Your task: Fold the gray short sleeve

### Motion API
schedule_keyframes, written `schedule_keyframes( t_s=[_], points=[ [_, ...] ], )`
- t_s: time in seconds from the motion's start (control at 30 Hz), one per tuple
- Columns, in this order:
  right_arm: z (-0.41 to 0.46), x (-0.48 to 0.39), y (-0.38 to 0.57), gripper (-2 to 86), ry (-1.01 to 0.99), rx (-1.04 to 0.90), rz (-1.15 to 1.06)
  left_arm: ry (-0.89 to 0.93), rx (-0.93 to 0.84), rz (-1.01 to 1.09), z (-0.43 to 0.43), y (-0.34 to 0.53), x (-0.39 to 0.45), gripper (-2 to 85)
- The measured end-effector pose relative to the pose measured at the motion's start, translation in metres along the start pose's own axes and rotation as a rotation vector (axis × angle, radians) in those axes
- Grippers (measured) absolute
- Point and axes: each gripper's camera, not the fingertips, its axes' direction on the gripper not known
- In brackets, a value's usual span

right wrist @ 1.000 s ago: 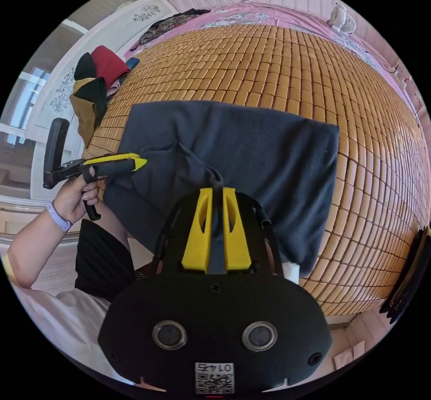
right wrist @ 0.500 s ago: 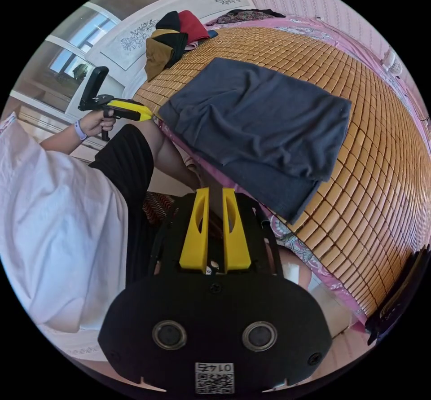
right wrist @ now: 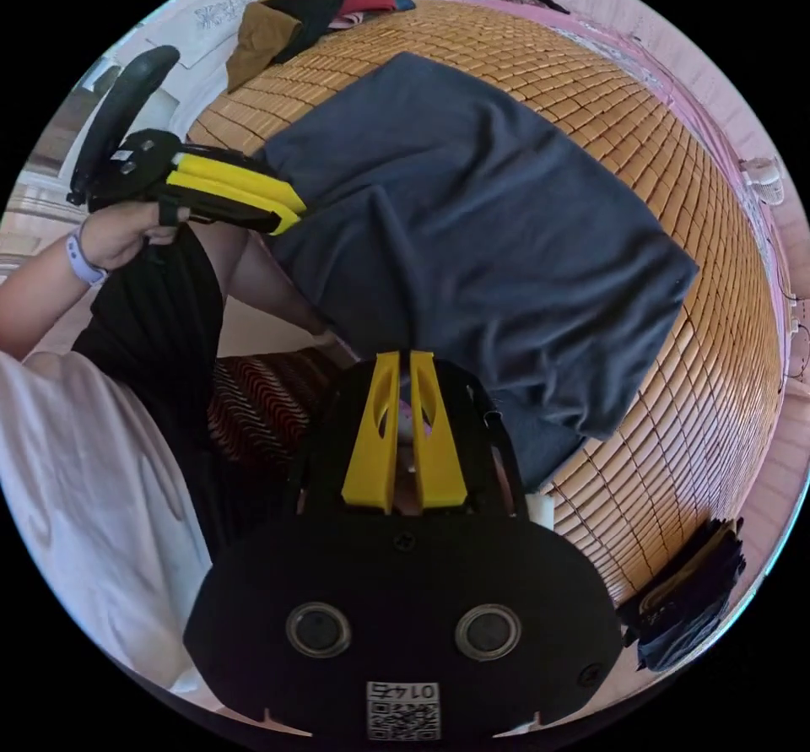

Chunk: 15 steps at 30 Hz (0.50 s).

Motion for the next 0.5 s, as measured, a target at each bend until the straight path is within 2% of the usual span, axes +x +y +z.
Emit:
schedule_keyframes(
  t_s=[0.07,0.2,0.37,0.5],
  points=[
    [-0.002,-0.004,0.01,1.3,0.026,0.053,-0.026,-0.003,0.04,0.022,-0.001,0.006,0.004,3.9],
    [-0.009,0.007,0.022,2.6,-0.029,0.089,0.063,0.06,0.069,-0.04,-0.006,0.014,0.002,4.6],
    [-0.036,0.073,0.053,7.4,0.09,0.276,0.438,-0.041,0.202,-0.161,-0.04,0.022,-0.012,5.5],
    [-0.027,0.115,0.058,7.9,0.048,0.294,0.647,-0.109,0.176,-0.299,-0.039,0.021,-0.038,6.0]
  ],
)
